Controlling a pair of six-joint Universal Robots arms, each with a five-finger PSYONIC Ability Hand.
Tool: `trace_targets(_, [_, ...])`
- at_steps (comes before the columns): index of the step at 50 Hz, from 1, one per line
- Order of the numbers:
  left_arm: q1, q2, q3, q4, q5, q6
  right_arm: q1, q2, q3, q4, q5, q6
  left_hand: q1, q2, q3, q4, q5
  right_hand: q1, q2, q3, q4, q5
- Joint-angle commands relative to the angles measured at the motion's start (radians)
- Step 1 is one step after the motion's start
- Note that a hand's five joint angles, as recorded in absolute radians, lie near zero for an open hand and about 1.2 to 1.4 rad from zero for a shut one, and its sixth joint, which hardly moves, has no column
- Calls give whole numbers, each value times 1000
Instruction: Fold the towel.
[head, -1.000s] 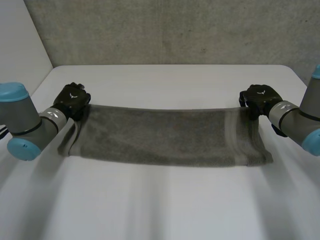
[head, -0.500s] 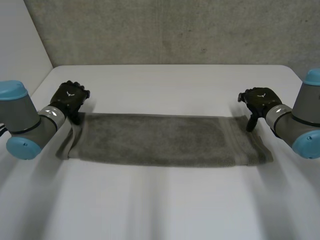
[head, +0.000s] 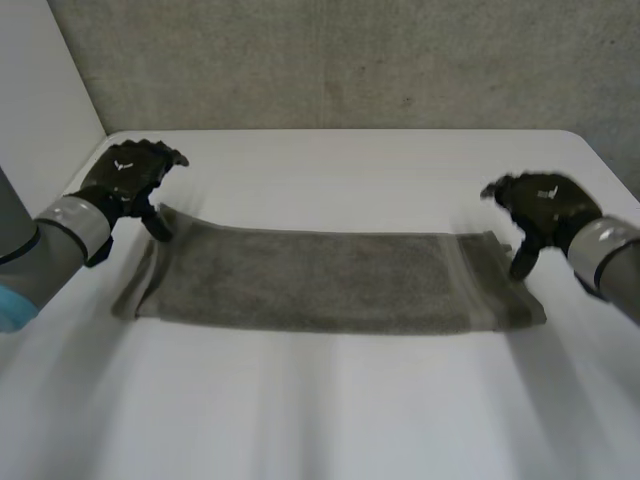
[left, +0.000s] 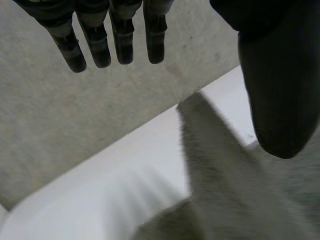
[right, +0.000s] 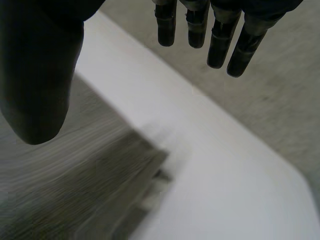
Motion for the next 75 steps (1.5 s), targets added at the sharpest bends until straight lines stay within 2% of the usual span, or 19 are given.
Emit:
trace_targets(1, [14, 24, -108, 1, 40, -97, -4, -5, 168, -56, -57, -37, -107, -68, -58, -66, -31, -59, -80, -53, -76, -65])
trace_targets(8, [36, -29, -86, 0, 41, -100, -55, 18, 231, -89, -75, -78, 7, 46, -58, -66, 84, -59, -80, -53, -76, -65])
trace_targets(14, [60, -74, -53, -3, 26, -114, -59, 19, 258, -169, -72, -71, -136, -97, -58, -66, -60, -59, -80, -53, -76, -65])
trace_targets(20, [87, -80, -58, 5, 27, -160, -62, 30, 273, -229, -69, -78, -127, -89, -58, -66, -51, 18, -3, -53, -76, 13])
trace_targets(27, [86, -75, -101, 2, 26, -148, -76, 44, 277, -246, -74, -81, -113, -74, -58, -66, -36, 174, 153, -53, -76, 168])
trace_targets(42, [66, -6, -207, 28, 14, -146, -76, 65, 273, -247, -74, -81, -72, -33, -58, -66, 5, 294, 273, -53, -76, 289])
trace_targets(46, [64, -32, -204, 35, -28, -114, -76, 77, 273, -249, -74, -81, -54, -15, -58, -66, 22, 365, 344, -53, -76, 359])
trace_targets(52, [61, -71, -191, 37, -109, -12, -76, 94, 273, -247, -77, -83, -54, -15, -58, -66, 22, 374, 353, -53, -76, 368])
trace_targets(56, [55, -80, -188, 52, -141, 18, -76, 120, 261, -240, -69, -86, -54, -15, -58, -66, 22, 377, 356, -53, -76, 371])
trace_targets(58, [46, -91, -188, 83, -157, 32, -76, 128, 258, -238, -69, -87, -51, -12, -58, -66, 25, 427, 405, -53, -76, 421])
trace_targets(60, [43, -94, -188, 97, -163, 33, -76, 131, 254, -237, -74, -101, -48, -9, -58, -66, 28, 797, 776, -53, -76, 791])
trace_targets(61, [43, -94, -188, 97, -163, 33, -76, 131, 254, -237, -74, -101, -48, -9, -58, -66, 28, 799, 778, -53, -76, 794])
trace_targets(62, [41, -95, -188, 107, -166, 33, -79, 125, 254, -237, -75, -104, -45, -6, -58, -66, 31, 1052, 1031, -53, -76, 1047])
trace_targets(63, [41, -95, -187, 120, -170, 35, -79, 125, 254, -237, -75, -104, -42, -3, -58, -66, 34, 1055, 1034, -53, -76, 1049])
trace_targets(64, [41, -95, -187, 120, -170, 35, -84, 118, 254, -237, -77, -104, -42, -3, -58, -66, 34, 1161, 1140, -53, -76, 1156])
trace_targets(75, [43, -126, -127, 186, -284, 72, -114, 70, 261, -237, -75, -103, -36, 2, -58, -66, 40, 1162, 1141, -53, -76, 1157])
